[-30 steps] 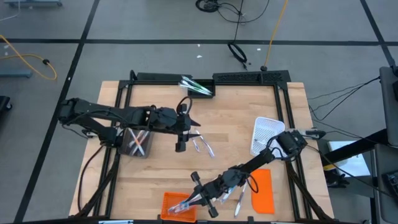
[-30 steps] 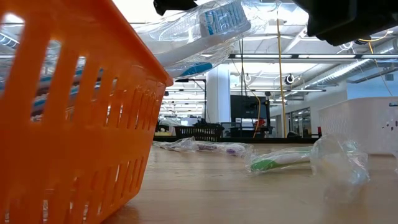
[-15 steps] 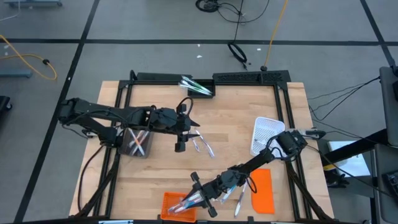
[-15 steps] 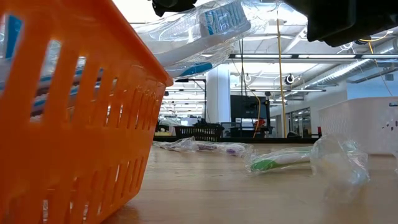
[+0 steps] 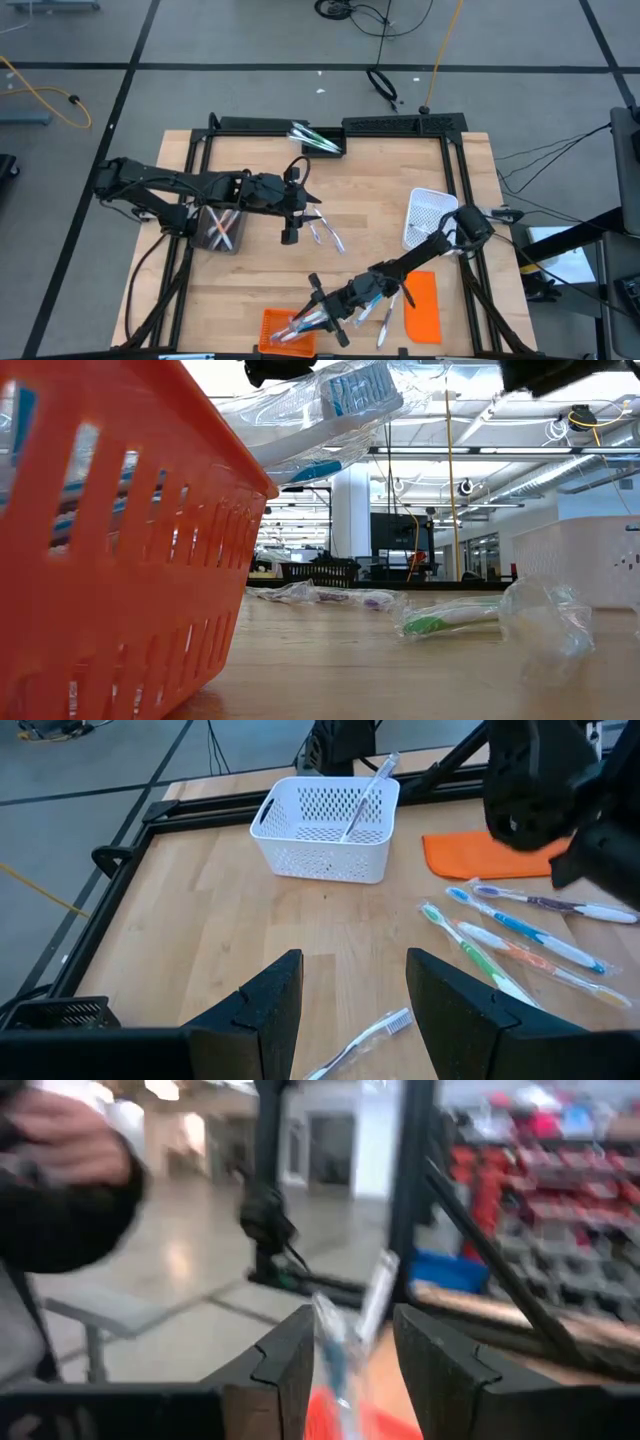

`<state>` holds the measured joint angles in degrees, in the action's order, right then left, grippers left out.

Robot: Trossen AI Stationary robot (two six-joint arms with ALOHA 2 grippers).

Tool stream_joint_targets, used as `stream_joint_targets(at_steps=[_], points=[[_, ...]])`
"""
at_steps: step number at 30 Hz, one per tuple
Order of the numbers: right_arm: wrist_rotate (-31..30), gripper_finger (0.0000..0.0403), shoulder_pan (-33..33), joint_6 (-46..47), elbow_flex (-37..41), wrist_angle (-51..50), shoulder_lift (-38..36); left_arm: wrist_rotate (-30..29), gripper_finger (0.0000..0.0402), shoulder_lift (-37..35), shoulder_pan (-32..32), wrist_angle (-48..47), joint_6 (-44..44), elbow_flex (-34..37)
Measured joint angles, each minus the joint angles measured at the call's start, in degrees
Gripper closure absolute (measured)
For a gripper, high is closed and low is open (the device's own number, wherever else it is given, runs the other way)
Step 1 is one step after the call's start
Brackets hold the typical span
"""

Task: Pick & Place Toothbrushes
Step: Put the blue toothbrush into the orange bin

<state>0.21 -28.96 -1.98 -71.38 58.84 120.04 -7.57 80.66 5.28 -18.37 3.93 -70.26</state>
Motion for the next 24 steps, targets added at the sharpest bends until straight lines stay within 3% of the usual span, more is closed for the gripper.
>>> stream_joint_targets(at_steps=[6,14,24], points=[[-13.14,0.0297,-0.91,0.84,2.4,-10.31,-3.0,0.0,0.022,0.0,0.0,-0.69,-0.01,0.0],[-13.49,0.0331,-1.68,-0.26,3.97,-6.82,-3.09,0.0,0.022,0.0,0.0,-1.75,-0.11,0.02],[-13.48,0.0322,-2.46,0.72,4.05,-19.76,-8.29,0.0,0.022,0.02,0.0,-3.07,-1.05,0.02]])
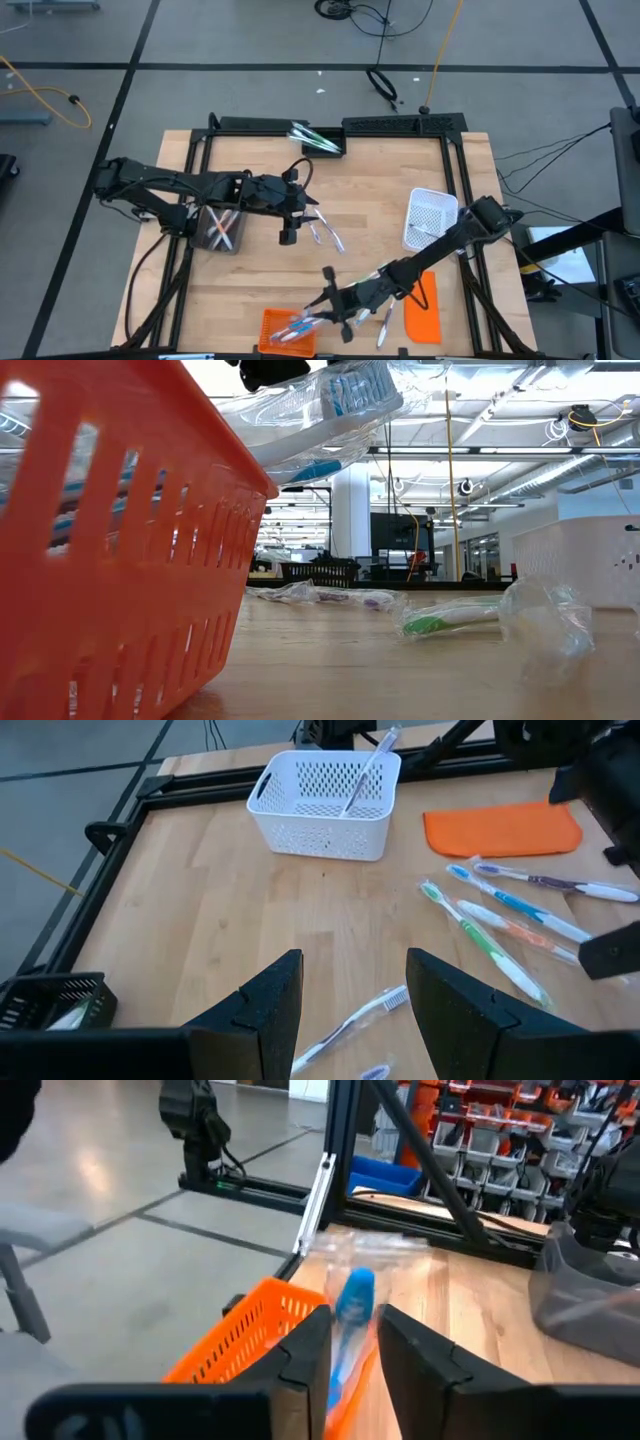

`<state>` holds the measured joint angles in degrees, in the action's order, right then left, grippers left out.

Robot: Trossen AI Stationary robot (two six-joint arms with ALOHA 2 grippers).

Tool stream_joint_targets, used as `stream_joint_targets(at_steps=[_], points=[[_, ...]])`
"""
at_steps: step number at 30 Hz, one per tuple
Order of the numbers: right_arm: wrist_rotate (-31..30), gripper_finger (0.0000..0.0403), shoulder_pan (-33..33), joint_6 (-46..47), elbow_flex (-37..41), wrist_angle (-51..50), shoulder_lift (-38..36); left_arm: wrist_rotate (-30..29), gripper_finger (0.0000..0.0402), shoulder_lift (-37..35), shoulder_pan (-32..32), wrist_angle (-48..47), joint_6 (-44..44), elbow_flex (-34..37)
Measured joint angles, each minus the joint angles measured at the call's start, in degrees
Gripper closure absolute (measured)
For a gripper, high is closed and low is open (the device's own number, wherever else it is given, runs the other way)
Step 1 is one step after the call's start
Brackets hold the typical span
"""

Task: Pick & Place Toothbrushes
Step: Put the blue toothbrush into the orange bin, then put the green toothbrush into the black bin

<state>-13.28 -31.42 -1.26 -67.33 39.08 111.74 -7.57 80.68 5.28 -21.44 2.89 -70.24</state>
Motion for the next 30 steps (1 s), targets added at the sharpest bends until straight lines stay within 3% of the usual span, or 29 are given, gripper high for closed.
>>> stream_joint_targets(at_steps=[17,30], points=[[-0.16,0.0238,-0.09,2.68,0.0,-11.97,-2.66,0.0,0.022,0.0,0.0,-0.41,-0.24,0.0],[-4.82,0.0238,-0.97,13.91,-0.05,-46.55,-17.29,0.0,0.022,0.0,0.0,-3.03,-1.58,0.0]])
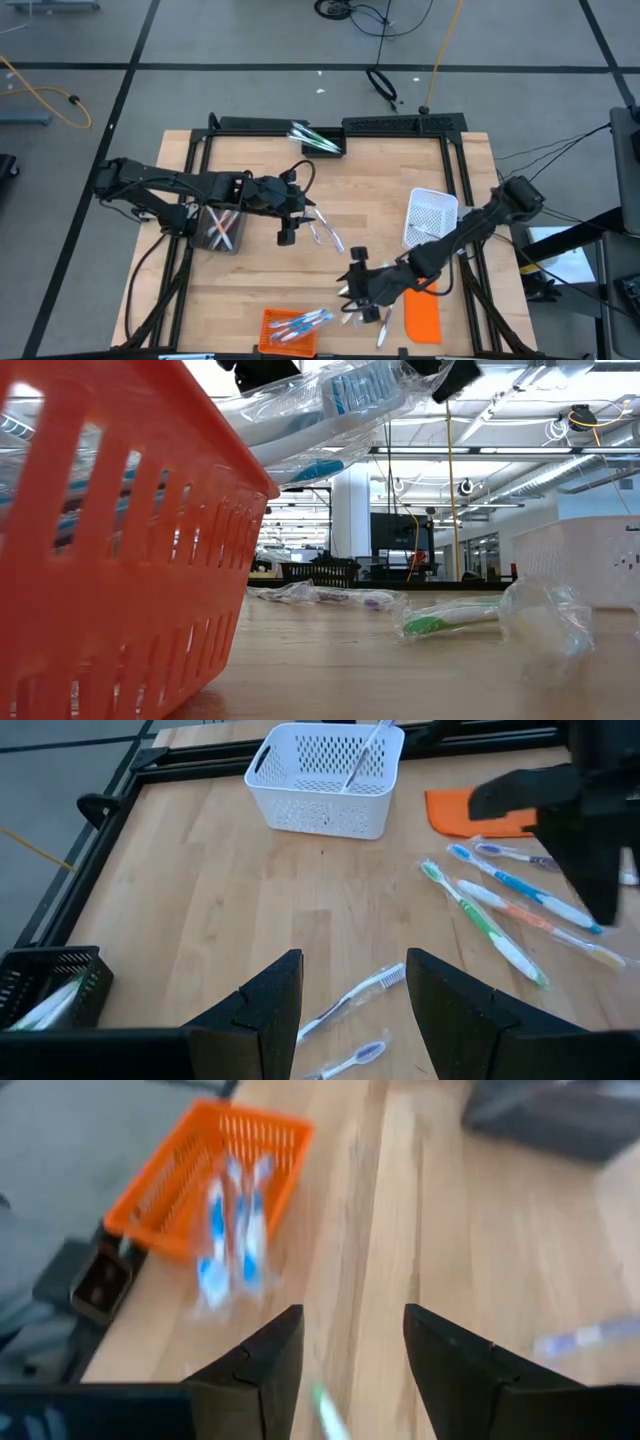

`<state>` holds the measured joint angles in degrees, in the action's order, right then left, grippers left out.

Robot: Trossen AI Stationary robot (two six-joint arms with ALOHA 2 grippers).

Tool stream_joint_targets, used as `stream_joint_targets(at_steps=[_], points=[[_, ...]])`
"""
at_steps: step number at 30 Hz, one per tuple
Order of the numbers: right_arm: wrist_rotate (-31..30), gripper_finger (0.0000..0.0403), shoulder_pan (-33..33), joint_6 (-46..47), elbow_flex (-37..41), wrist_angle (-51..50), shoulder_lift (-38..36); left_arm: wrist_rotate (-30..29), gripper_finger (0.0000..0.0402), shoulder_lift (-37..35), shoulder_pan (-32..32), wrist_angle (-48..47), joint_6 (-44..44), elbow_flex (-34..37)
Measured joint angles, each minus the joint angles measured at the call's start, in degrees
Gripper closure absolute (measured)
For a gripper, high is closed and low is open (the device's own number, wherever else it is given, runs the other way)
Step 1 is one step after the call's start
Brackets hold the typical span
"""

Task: Pick & Place Toothbrushes
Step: Put the green toothbrush into the black bin

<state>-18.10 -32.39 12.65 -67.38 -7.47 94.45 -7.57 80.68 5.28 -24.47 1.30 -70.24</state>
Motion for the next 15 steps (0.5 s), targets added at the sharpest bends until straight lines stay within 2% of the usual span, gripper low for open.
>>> stream_joint_targets(at_steps=[5,15], points=[[-0.43,0.0253,-0.4,6.02,0.64,-9.62,-0.19,0.0,0.022,0.0,0.0,0.0,-0.13,0.0],[-1.17,0.0265,0.81,11.52,9.76,-9.71,-0.2,0.0,0.022,0.0,0.0,-1.67,-1.52,0.0]])
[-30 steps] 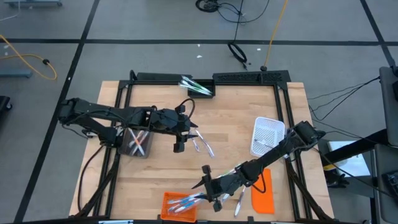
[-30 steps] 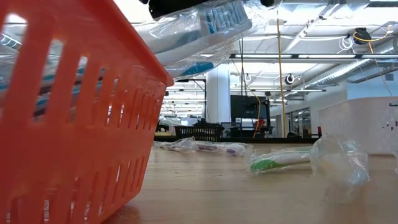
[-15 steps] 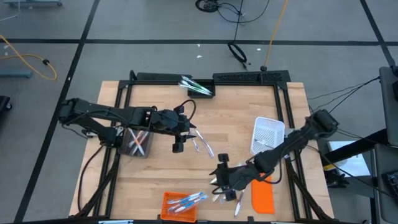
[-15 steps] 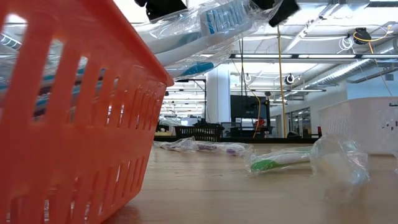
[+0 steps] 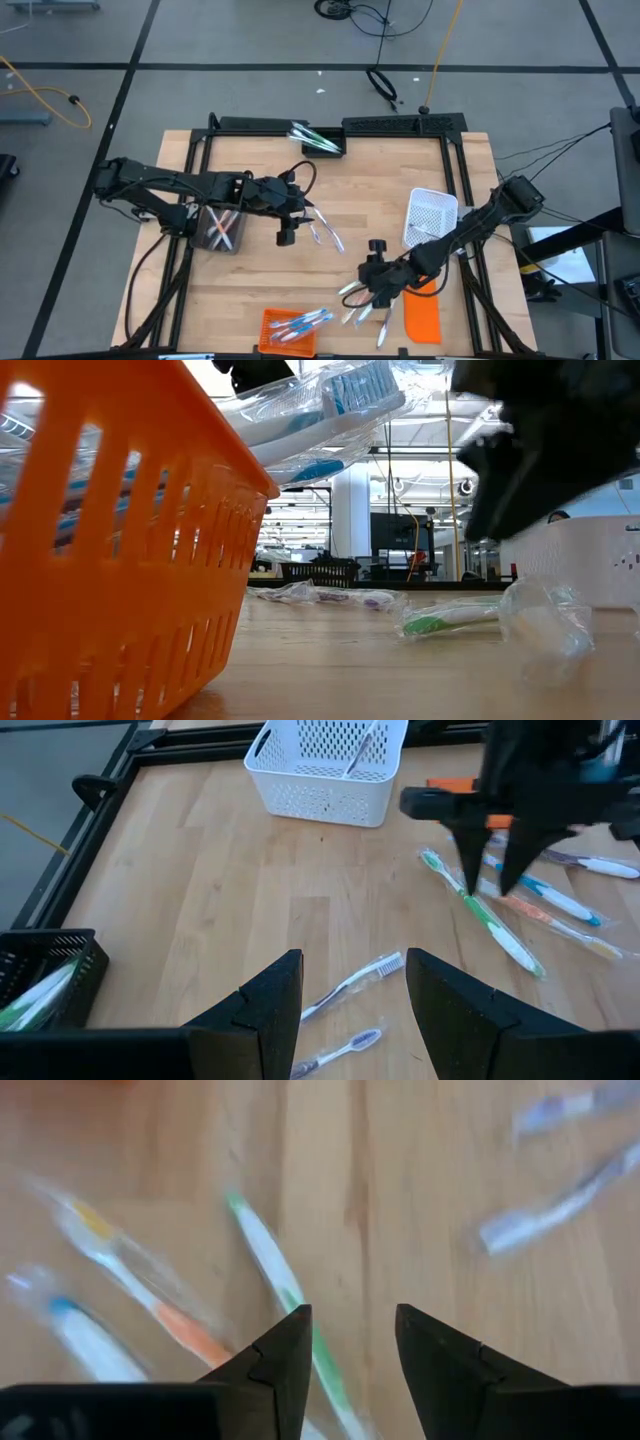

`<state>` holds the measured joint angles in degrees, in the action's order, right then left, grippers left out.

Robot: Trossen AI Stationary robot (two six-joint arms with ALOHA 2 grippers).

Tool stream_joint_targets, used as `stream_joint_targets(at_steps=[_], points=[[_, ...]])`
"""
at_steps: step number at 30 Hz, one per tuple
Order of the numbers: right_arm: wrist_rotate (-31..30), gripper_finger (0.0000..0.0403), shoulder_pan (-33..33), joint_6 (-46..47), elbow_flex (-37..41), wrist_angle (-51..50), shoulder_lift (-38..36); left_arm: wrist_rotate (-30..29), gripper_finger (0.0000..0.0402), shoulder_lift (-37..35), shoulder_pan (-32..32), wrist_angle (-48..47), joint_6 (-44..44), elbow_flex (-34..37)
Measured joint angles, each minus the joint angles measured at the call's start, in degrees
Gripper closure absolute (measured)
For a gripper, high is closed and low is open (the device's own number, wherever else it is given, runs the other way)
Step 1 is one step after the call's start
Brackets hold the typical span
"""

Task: Pick & Place Toothbrushes
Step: Put the green toothbrush into the black bin

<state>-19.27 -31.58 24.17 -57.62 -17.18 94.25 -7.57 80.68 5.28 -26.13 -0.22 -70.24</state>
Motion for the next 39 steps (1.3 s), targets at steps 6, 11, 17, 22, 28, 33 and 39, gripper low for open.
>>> stream_joint_targets(at_steps=[6,11,17,22,28,33,39], points=[[0.38,0.0266,0.25,0.1,4.5,5.12,0.08,0.0,0.022,0.0,0.0,-0.06,-0.36,0.0],[4.36,0.0268,0.77,0.25,8.03,10.32,0.06,0.02,0.022,0.0,0.0,-0.06,-0.34,0.0],[4.5,0.0268,0.91,0.99,12.36,14.08,0.41,0.0,0.022,0.0,0.0,-0.04,-0.34,0.0],[4.3,0.0278,1.18,2.9,13.87,15.85,0.51,0.01,0.022,0.0,0.0,-0.04,-0.33,0.0],[4.24,0.0369,1.52,3.79,14.04,15.84,0.49,0.0,0.022,0.0,0.0,-0.02,-0.32,0.0],[4.44,0.0384,1.52,3.82,14.04,17.1,0.42,0.0,0.022,0.0,0.0,-0.02,-0.29,0.0],[3.91,0.0394,1.58,0.3,14.09,21.11,-1.98,0.0,0.022,0.0,0.01,0.0,-0.03,0.0]])
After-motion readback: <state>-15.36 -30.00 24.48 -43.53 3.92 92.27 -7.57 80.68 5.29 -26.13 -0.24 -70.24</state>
